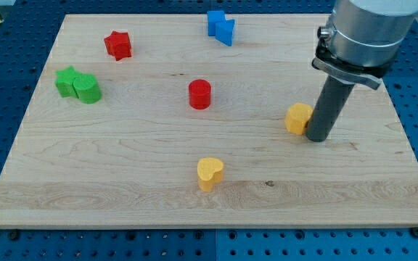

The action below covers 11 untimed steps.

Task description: Keep yellow heart vertically below red circle

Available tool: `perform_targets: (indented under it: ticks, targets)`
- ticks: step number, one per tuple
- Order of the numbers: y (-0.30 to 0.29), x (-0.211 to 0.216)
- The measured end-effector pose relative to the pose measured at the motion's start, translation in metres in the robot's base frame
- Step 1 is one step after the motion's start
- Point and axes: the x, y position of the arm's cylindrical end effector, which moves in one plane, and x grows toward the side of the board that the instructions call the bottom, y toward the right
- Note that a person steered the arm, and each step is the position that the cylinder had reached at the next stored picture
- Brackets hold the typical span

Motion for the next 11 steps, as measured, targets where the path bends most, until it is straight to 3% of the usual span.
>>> perform_targets:
  ticks: [1, 2, 3, 4, 5, 6, 11]
  targets:
    - [-0.011, -0.017]
    - [-0.012, 0.013]
    - [-0.011, 0.077]
    - [-0.046, 0.096]
    - [-0.143, 0.096]
    - [-0.186, 0.096]
    - [-0.187, 0.032]
